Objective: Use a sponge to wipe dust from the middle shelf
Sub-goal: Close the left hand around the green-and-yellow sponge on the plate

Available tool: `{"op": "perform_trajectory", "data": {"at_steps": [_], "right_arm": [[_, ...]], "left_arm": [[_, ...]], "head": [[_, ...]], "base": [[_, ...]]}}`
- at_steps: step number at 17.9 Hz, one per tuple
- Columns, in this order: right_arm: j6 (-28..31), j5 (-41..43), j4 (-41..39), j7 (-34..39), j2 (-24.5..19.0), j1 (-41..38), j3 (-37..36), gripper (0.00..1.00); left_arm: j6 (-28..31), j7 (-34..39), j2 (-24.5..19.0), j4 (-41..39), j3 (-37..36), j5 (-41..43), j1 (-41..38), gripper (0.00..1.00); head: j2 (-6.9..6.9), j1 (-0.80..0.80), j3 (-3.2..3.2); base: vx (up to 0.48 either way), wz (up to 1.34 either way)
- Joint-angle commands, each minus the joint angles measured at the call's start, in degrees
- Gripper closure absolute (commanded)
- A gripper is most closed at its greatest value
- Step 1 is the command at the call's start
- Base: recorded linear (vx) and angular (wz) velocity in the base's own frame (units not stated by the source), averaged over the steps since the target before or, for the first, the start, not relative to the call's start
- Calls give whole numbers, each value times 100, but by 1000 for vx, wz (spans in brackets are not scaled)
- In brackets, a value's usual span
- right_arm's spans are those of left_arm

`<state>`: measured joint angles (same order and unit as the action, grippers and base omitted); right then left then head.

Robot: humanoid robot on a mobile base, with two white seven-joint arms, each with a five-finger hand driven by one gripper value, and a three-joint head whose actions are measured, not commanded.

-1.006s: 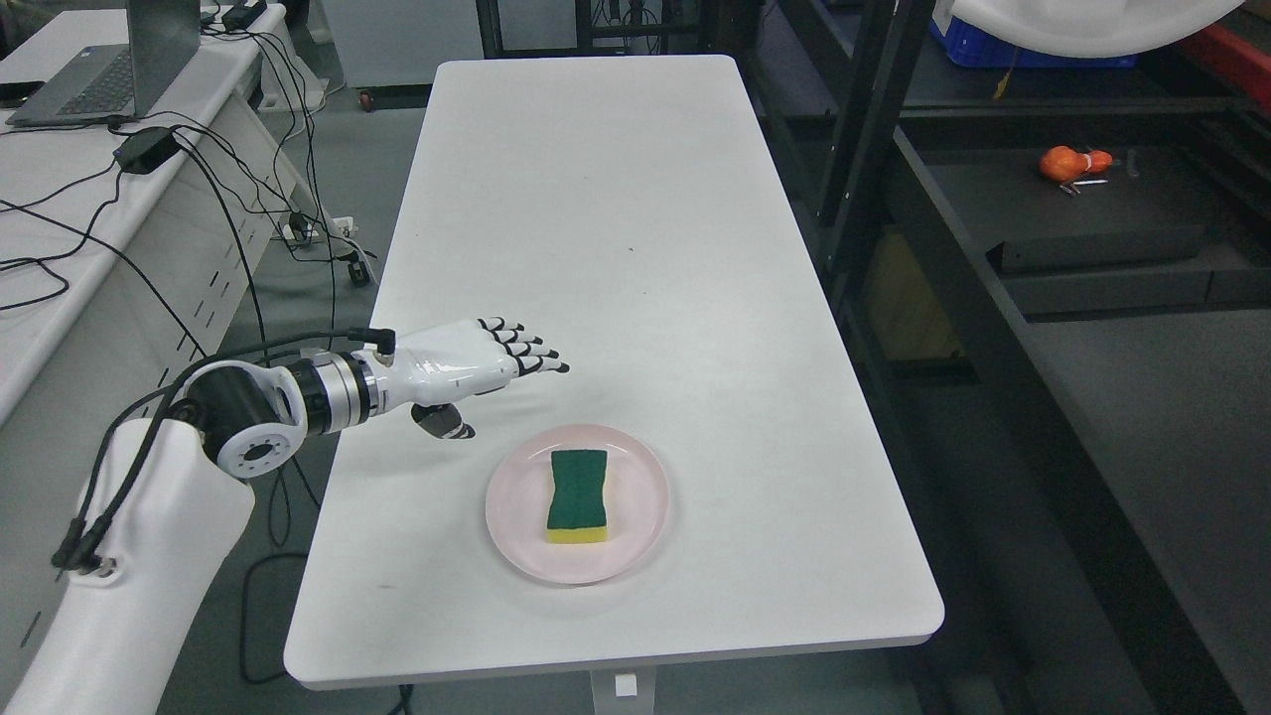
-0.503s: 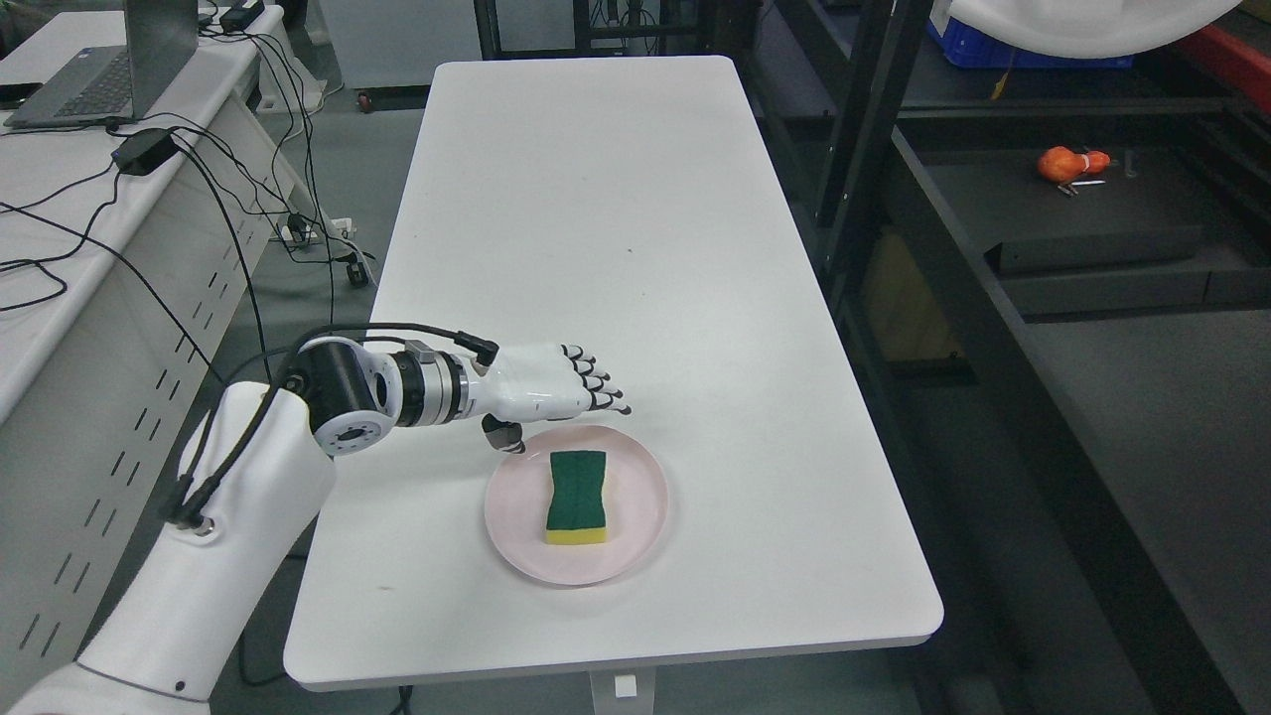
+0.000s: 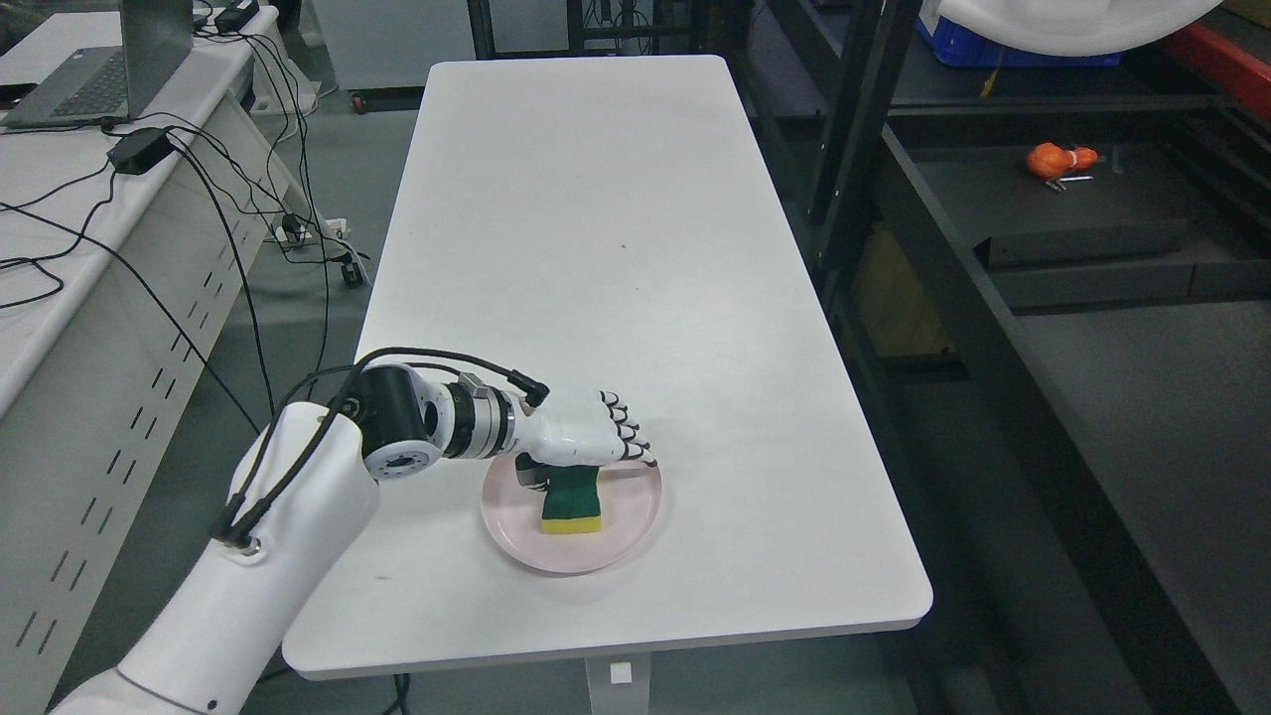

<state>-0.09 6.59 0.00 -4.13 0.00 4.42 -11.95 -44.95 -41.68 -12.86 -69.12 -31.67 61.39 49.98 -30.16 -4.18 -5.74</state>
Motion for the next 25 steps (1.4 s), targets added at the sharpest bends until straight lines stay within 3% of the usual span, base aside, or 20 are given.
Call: {"op": "perform_trajectory", "data": {"at_steps": [1, 8, 14, 18, 25], "right_arm": [[414, 0, -100, 0, 100, -3, 0, 0], [414, 0, -100, 0, 100, -3, 0, 0], [414, 0, -100, -8, 100, 6, 0, 0], [414, 0, -100, 0, 100, 6, 0, 0], [414, 0, -100, 0, 100, 6, 0, 0]], "left_arm": [[-5, -33, 152, -189, -287, 23, -67, 3], [-5, -367, 117, -294, -217, 5, -146, 9], [-5, -376, 46, -312, 283, 23, -401, 14], [-5, -437, -76, -303, 845, 180, -209, 15], [-5, -446, -208, -505, 1005, 260, 74, 14]], "head": [[0, 0, 0], [0, 0, 0], [0, 0, 0], [0, 0, 0], [0, 0, 0]], "base": [[-28, -50], [-14, -38], [0, 0], [0, 0], [-3, -8]]}}
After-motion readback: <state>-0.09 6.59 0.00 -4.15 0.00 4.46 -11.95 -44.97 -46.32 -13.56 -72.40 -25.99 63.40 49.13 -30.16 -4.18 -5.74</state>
